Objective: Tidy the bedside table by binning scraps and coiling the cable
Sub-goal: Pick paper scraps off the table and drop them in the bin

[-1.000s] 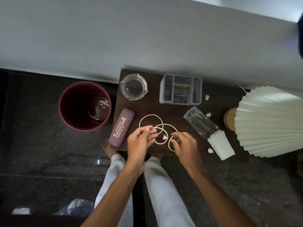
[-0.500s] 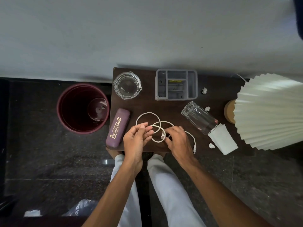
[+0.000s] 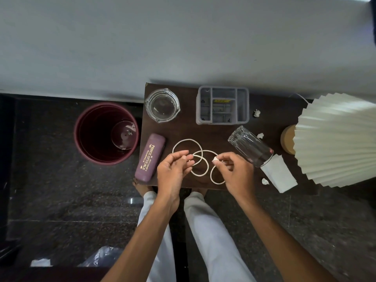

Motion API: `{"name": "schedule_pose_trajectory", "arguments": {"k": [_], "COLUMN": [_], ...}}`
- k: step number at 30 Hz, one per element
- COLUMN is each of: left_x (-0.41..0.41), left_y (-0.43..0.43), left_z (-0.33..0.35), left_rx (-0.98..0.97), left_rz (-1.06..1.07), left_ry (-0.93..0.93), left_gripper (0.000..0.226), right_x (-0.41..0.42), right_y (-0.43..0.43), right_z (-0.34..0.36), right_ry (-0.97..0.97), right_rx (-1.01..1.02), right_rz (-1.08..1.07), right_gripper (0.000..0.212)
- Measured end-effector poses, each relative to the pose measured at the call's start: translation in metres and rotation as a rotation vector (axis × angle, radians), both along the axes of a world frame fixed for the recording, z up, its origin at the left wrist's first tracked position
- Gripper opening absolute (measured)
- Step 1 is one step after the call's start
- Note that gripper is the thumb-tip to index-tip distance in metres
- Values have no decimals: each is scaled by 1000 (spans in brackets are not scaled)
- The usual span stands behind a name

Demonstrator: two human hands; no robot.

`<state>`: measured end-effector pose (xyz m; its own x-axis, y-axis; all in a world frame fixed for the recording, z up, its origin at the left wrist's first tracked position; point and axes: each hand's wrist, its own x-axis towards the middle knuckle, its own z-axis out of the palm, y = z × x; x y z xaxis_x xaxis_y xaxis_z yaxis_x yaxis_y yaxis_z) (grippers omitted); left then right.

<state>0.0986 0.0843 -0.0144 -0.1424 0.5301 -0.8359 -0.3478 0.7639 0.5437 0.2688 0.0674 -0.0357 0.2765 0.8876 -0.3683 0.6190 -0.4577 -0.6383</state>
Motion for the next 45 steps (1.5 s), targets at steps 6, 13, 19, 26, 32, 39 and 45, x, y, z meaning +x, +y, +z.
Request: {"name": "schedule_pose_trajectory", "arguments": {"k": [6, 13, 19, 26, 32, 39, 45], "left_x": [0, -12, -46, -101, -148, -198, -227], "left_y": [4, 14, 22, 40, 60, 75, 86], "left_z": [14, 21, 17, 5, -11, -48, -84], "left_rx": [59, 120, 118, 29, 25, -23, -97], "left_rz": [-119, -151, -65, 97, 151, 142, 106], "left_ry": [-69, -63, -1, -58, -25, 110, 290], "left_gripper": [15, 13, 11, 9, 16, 5, 14], "right_x": [-19, -57, -90, -128, -158, -190, -208], "right_y": [10, 22, 33, 49, 60, 75, 90], "right_z": [41, 50, 48, 50, 40, 26, 16], "right_ry": [223, 310, 359, 889, 937, 836, 812], "right_rx": [47, 60, 22, -224, -286, -334, -352], "right_rz": [-173, -97, -60, -420, -436, -360, -366], "right_gripper": [10, 10, 17, 36, 37, 36, 36]}}
